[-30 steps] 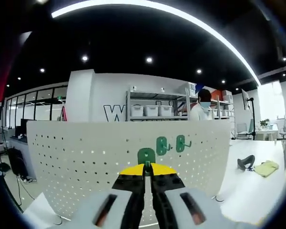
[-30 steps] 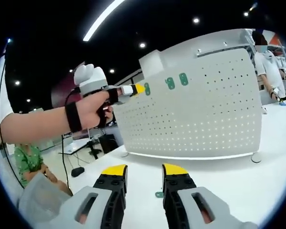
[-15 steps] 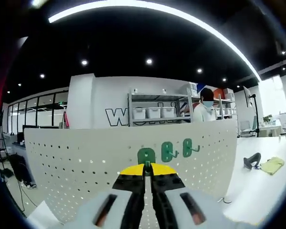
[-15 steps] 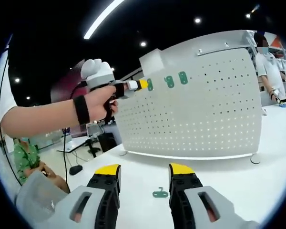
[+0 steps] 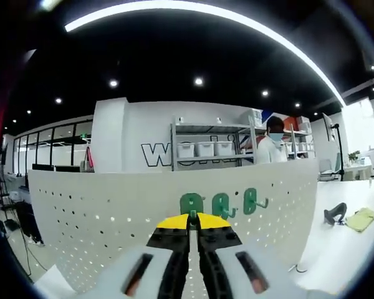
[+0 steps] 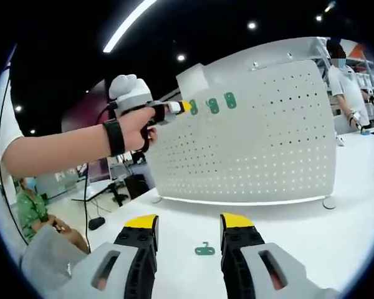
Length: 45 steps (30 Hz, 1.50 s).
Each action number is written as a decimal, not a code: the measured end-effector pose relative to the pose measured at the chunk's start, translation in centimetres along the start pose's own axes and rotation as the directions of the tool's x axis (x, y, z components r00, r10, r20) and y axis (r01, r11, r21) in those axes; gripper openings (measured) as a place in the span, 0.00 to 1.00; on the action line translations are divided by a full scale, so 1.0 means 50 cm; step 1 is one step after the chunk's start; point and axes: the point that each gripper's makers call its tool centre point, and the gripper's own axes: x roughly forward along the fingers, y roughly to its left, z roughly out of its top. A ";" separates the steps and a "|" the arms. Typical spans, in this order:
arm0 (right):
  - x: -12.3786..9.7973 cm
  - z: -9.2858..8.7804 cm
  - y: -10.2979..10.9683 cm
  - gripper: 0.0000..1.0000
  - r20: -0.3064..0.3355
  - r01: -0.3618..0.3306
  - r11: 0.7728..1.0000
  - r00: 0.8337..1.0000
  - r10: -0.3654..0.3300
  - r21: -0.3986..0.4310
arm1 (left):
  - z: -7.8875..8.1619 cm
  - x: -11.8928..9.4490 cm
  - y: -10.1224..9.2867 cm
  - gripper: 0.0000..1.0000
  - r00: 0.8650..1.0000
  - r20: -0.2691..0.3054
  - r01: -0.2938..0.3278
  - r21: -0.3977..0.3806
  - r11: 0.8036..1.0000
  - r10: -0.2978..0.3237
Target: Insert the hook assembly into the mounting plate slot until the hook locks in place.
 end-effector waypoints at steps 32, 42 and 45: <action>0.004 -0.016 -0.005 0.39 -0.028 0.015 1.000 1.000 -0.015 0.013 | -0.025 0.039 0.011 0.04 0.999 -0.040 -0.030 0.049 0.998 0.032; 0.003 -0.017 -0.004 0.38 -0.026 0.013 1.000 1.000 -0.013 0.018 | -0.023 0.047 0.007 0.07 0.998 -0.061 -0.004 0.045 0.999 0.007; 0.002 -0.018 -0.004 0.38 -0.030 0.015 1.000 0.999 -0.014 0.014 | -0.019 0.050 0.002 0.09 0.998 -0.056 0.013 0.042 0.999 -0.010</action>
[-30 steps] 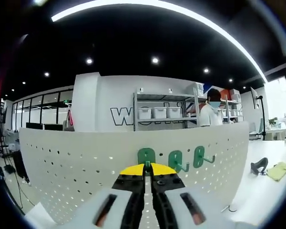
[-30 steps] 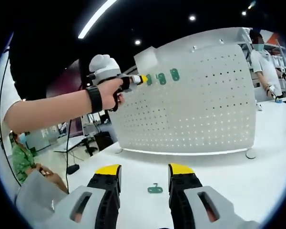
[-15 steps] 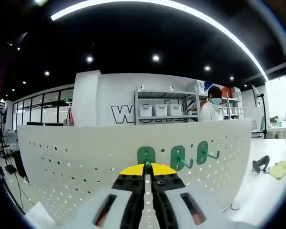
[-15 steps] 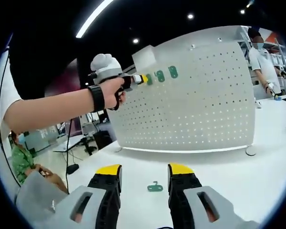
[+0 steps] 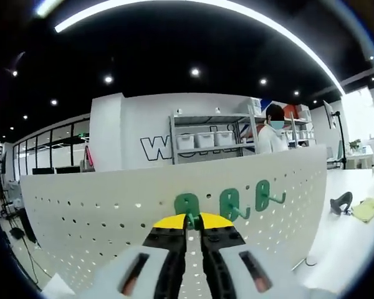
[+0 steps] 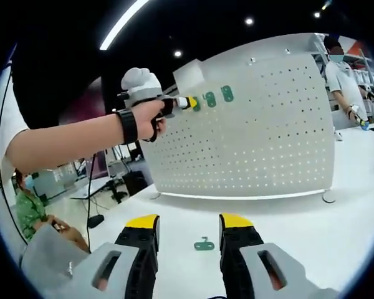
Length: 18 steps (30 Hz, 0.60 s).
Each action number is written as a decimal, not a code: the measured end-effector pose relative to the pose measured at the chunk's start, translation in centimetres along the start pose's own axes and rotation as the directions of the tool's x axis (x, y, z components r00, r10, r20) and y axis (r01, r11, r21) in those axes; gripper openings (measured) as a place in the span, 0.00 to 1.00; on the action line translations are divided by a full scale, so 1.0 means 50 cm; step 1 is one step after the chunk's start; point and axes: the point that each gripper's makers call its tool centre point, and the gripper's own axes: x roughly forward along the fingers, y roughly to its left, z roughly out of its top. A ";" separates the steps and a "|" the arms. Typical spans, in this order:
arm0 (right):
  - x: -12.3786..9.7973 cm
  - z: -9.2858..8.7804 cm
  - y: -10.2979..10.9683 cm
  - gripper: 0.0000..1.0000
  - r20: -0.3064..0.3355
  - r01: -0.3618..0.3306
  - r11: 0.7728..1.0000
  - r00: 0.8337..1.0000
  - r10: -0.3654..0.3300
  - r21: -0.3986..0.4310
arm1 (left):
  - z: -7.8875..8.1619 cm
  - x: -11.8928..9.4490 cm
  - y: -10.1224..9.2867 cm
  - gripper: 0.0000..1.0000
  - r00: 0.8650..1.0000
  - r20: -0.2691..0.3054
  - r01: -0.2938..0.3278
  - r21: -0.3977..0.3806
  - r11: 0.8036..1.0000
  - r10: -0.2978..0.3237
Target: Insert the hook assembly into the mounting plate slot until the hook locks in place.
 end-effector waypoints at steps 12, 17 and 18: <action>-0.001 0.003 0.000 0.38 0.007 0.001 1.000 1.000 -0.001 0.003 | 0.001 -0.003 -0.010 0.14 0.999 -0.007 0.032 0.025 0.999 -0.032; 0.000 0.001 0.005 0.38 0.002 -0.008 1.000 1.000 0.008 0.000 | -0.005 -0.015 -0.011 0.15 0.999 -0.023 0.043 0.032 0.999 -0.042; 0.000 0.001 0.006 0.38 0.000 -0.009 1.000 1.000 0.009 -0.002 | -0.004 -0.019 -0.011 0.16 0.999 -0.022 0.046 0.031 0.998 -0.045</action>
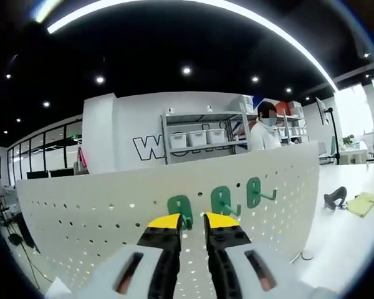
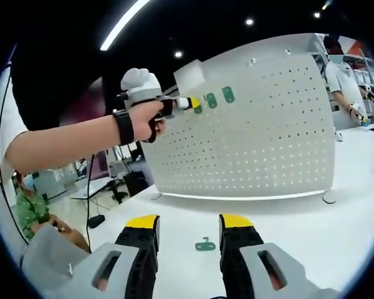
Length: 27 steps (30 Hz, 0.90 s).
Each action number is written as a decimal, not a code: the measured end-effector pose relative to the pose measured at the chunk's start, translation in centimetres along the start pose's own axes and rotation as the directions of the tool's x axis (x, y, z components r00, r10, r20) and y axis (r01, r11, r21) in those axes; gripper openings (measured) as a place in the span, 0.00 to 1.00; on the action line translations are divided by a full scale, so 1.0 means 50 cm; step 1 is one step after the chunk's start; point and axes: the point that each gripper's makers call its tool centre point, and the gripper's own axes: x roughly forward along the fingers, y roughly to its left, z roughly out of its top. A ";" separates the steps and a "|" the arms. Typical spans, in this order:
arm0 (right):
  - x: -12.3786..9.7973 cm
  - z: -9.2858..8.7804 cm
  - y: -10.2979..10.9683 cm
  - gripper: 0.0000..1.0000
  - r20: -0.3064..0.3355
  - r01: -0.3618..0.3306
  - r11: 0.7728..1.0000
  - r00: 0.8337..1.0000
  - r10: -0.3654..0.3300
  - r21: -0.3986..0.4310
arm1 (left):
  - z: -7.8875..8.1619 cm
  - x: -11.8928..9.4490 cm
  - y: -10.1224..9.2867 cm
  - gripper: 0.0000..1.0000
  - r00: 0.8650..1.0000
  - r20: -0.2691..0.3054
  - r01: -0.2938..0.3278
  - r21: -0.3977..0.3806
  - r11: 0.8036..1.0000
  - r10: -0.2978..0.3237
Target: Insert the hook assembly into the mounting plate slot until the hook locks in place.
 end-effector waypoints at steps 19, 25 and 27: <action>0.019 -0.013 0.030 0.38 -0.031 -0.040 0.999 0.999 0.039 -0.007 | -0.019 -0.086 -0.027 0.18 0.996 -0.023 0.084 -0.043 0.996 -0.085; 0.020 -0.018 0.043 0.38 -0.048 -0.054 0.998 0.997 0.053 -0.022 | -0.037 -0.106 -0.036 0.20 0.993 -0.039 0.113 -0.023 0.993 -0.114; 0.019 -0.018 0.045 0.38 -0.046 -0.054 0.998 0.998 0.053 -0.025 | -0.044 -0.119 -0.042 0.20 0.991 -0.043 0.129 -0.033 0.991 -0.130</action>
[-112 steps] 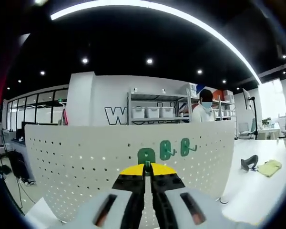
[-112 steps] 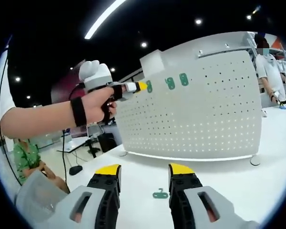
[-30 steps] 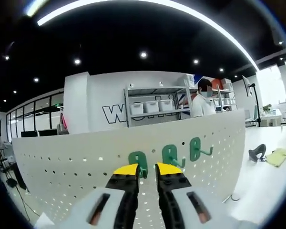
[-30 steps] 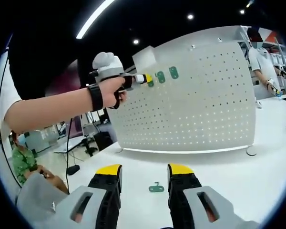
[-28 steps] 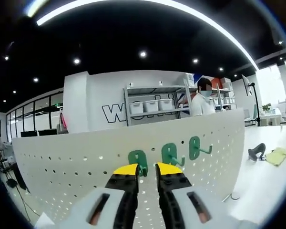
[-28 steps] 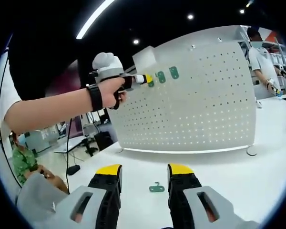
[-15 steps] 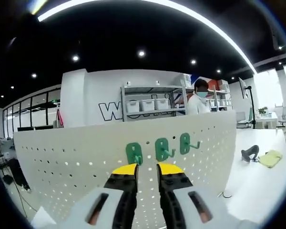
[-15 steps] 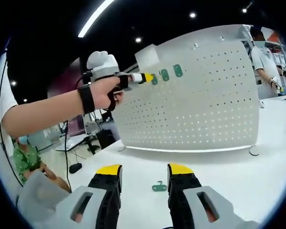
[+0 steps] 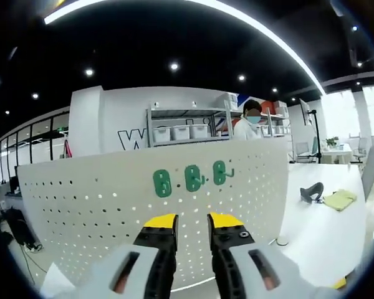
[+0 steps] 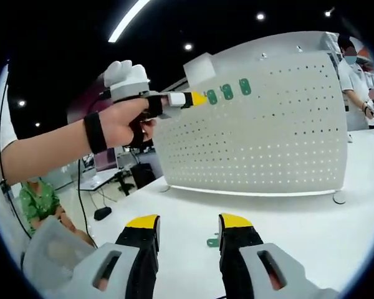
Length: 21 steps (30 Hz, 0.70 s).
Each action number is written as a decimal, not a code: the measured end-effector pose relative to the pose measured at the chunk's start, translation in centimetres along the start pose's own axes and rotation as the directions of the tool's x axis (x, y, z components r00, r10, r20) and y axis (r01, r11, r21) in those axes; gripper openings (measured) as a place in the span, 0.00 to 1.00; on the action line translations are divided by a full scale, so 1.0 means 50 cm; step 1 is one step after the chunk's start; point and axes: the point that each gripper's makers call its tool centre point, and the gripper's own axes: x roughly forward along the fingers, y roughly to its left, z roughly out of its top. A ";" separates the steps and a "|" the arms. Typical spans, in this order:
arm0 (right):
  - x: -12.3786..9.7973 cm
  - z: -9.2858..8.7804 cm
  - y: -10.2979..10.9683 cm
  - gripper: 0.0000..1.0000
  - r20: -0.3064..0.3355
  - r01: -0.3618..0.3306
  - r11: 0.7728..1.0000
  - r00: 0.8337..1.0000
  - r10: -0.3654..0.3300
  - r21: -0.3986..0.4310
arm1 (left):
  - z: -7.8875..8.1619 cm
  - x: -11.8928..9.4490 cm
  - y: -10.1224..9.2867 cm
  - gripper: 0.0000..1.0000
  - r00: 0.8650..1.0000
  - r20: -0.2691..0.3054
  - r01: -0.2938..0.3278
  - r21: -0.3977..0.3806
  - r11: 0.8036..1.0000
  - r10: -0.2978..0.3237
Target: Insert the hook assembly into the mounting plate slot until the hook locks in place.
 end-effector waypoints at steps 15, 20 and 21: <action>-0.012 -0.013 0.011 0.38 0.012 0.033 0.999 0.999 -0.033 0.013 | -0.031 -0.076 -0.041 0.31 0.994 -0.008 0.104 -0.003 0.995 -0.105; -0.006 -0.012 0.009 0.38 0.001 0.045 0.999 0.999 -0.045 -0.004 | -0.036 -0.106 -0.048 0.37 0.990 0.000 0.144 -0.021 0.989 -0.144; -0.005 -0.013 0.008 0.38 -0.001 0.051 0.999 0.999 -0.051 -0.009 | -0.040 -0.113 -0.051 0.37 0.988 -0.006 0.153 -0.019 0.988 -0.154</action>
